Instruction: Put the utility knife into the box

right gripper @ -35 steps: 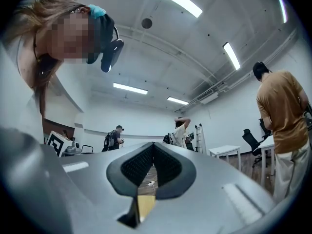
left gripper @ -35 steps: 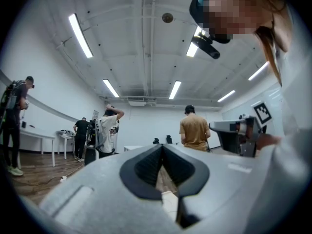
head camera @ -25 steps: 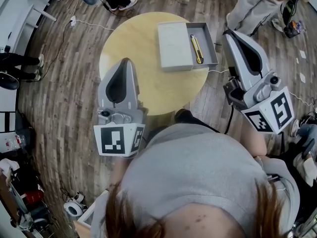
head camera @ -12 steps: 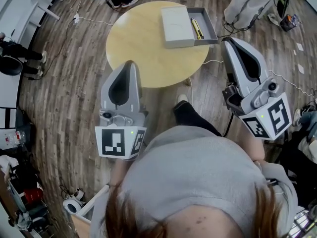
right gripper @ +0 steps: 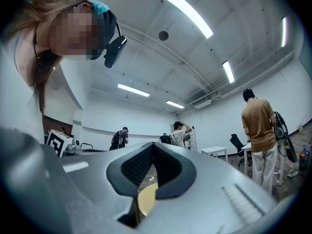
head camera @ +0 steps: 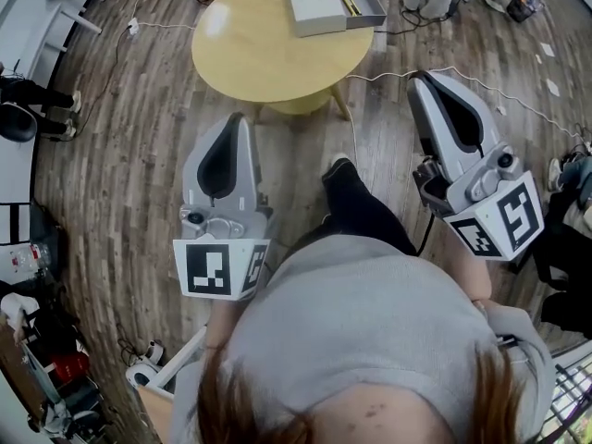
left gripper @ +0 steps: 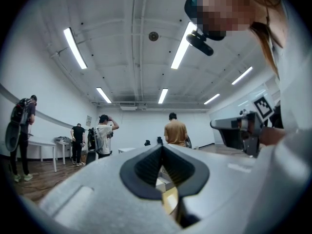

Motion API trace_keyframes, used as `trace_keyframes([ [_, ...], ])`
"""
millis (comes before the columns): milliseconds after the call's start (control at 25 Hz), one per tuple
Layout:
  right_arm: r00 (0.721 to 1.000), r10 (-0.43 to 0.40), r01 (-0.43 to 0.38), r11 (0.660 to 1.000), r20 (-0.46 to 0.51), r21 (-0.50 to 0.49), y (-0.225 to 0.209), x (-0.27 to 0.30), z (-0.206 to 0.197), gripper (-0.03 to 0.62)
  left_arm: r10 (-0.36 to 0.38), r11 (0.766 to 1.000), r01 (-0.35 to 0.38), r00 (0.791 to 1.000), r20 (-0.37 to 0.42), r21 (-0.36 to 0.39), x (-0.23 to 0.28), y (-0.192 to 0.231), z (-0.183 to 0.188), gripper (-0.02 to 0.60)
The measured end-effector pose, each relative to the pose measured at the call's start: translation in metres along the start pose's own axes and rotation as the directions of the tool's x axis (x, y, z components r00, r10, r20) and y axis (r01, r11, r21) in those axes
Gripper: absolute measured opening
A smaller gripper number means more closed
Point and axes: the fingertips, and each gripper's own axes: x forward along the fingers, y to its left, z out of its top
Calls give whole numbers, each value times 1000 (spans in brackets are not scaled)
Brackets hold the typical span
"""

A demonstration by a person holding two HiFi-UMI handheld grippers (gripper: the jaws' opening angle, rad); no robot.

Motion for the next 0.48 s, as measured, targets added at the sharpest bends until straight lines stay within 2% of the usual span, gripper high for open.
trace_keyframes([
  [280,1000,12,-12,1000,5,-9,26,-34,16,5,-23,1000,23,999,28,2,-27,-34,16,2],
  [480,999,41,-41,999,-31,-13,37,-47,24,5,-24,1000,24,1000,20,6,-36,-59,31,2],
])
